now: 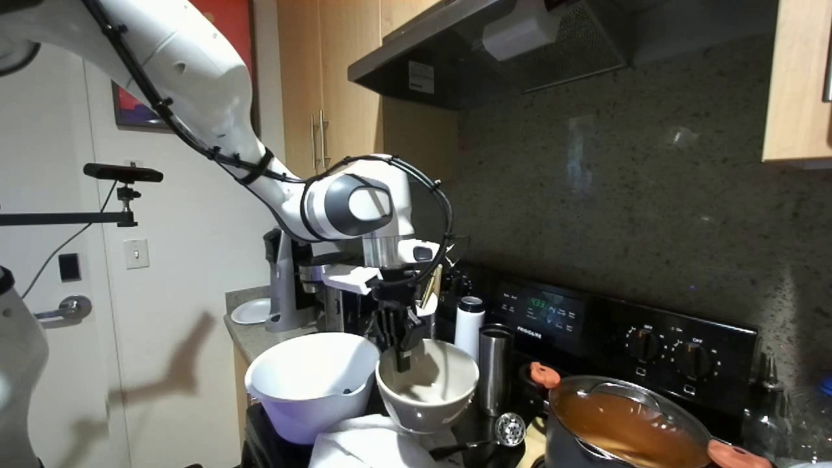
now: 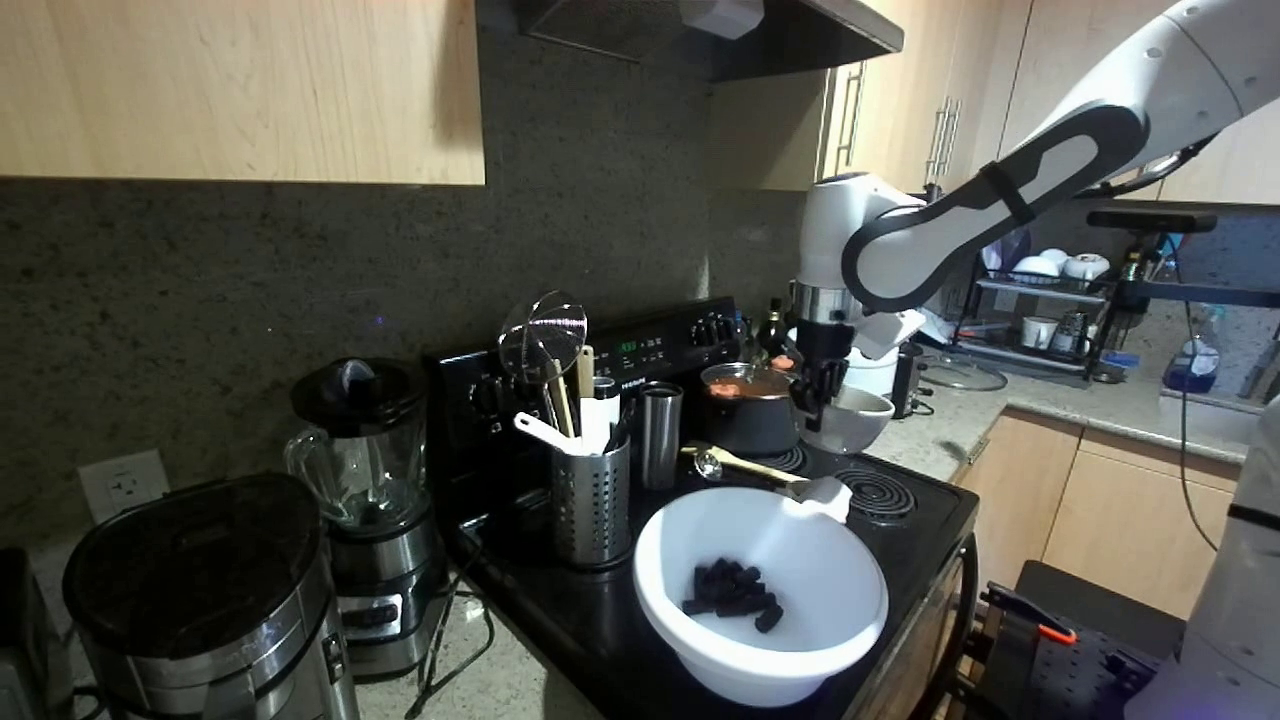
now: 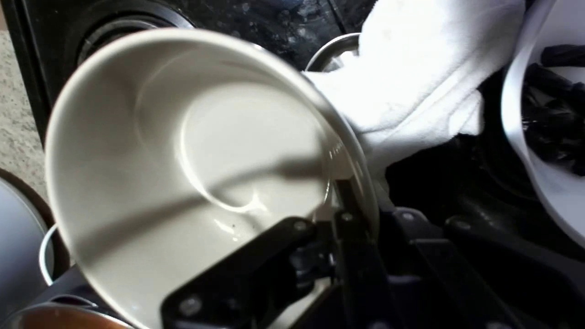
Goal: Move the grey bowl on the stove backwards
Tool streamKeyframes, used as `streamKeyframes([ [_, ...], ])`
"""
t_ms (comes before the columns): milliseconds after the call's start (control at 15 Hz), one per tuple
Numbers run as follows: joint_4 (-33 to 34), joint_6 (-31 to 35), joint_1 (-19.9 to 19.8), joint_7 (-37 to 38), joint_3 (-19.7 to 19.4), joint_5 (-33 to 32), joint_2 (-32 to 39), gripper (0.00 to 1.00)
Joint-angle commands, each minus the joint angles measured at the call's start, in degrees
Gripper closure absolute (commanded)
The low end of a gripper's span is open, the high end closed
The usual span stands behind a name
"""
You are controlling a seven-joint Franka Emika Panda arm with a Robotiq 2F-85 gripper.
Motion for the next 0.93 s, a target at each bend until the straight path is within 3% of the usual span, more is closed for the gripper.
streamKeyframes([
  [0, 0.81, 0.31, 1.23, 3.39, 2.49, -1.07, -0.12, 0.97],
  [400, 0.69, 10.11, 2.70, 6.67, 4.53, -1.23, 4.21, 0.97],
  [867, 1.48, 24.17, 3.84, 9.34, 4.06, -2.64, 10.84, 0.97],
])
